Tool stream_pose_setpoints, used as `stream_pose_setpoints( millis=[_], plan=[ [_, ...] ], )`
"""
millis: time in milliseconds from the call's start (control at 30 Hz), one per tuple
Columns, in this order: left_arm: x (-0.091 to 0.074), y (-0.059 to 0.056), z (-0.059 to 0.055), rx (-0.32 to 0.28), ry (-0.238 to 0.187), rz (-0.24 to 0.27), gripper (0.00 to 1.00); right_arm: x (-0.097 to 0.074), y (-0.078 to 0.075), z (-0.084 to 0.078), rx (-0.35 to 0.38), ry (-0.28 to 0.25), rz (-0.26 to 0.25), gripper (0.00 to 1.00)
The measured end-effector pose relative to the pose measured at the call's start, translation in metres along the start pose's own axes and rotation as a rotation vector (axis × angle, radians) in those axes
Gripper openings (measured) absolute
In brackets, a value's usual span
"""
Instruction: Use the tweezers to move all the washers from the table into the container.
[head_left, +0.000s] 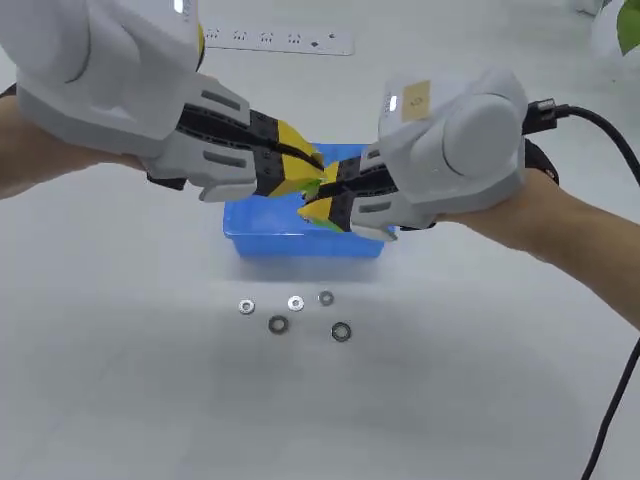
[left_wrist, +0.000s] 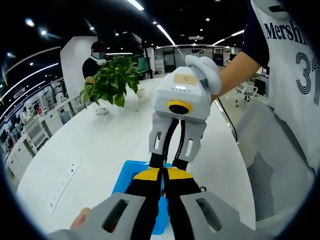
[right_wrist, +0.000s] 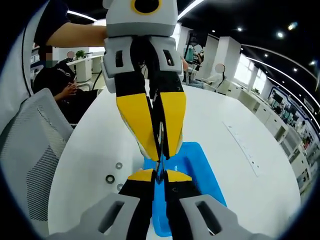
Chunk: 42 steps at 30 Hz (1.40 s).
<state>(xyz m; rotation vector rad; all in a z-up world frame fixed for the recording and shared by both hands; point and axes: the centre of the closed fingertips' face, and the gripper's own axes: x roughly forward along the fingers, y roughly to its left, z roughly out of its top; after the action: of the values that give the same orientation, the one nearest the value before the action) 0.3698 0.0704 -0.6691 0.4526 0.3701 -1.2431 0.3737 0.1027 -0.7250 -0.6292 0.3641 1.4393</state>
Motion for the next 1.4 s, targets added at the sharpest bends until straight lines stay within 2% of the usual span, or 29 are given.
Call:
stream_pose_setpoints(
  millis=[200, 333, 467, 733, 967, 1133, 1200, 1400],
  plan=[
    [-0.008, -0.014, 0.007, -0.007, -0.031, 0.013, 0.05, -0.012, 0.015, 0.007, -0.033, -0.004, 0.007, 0.08],
    [-0.013, -0.026, 0.016, -0.007, -0.054, 0.016, 0.05, -0.024, 0.027, 0.012, -0.036, -0.021, 0.017, 0.08],
    [-0.015, -0.038, 0.023, -0.020, -0.071, 0.019, 0.05, -0.029, 0.035, 0.010, -0.036, -0.024, 0.023, 0.09],
    [-0.008, -0.076, 0.022, -0.031, -0.051, -0.016, 0.05, -0.036, 0.071, -0.001, -0.023, -0.011, 0.047, 0.09],
    [0.000, -0.101, 0.015, -0.069, -0.050, -0.043, 0.05, -0.037, 0.097, -0.014, 0.013, -0.001, 0.068, 0.09],
    [0.000, -0.104, 0.013, -0.107, -0.069, -0.032, 0.05, -0.038, 0.101, -0.017, 0.029, 0.002, 0.066, 0.09],
    [0.001, -0.103, 0.012, -0.100, -0.073, -0.023, 0.05, -0.037, 0.100, -0.019, 0.027, 0.003, 0.061, 0.09],
    [0.009, -0.100, 0.004, -0.136, -0.080, -0.038, 0.05, -0.032, 0.099, -0.029, 0.028, 0.025, 0.059, 0.09]
  ],
)
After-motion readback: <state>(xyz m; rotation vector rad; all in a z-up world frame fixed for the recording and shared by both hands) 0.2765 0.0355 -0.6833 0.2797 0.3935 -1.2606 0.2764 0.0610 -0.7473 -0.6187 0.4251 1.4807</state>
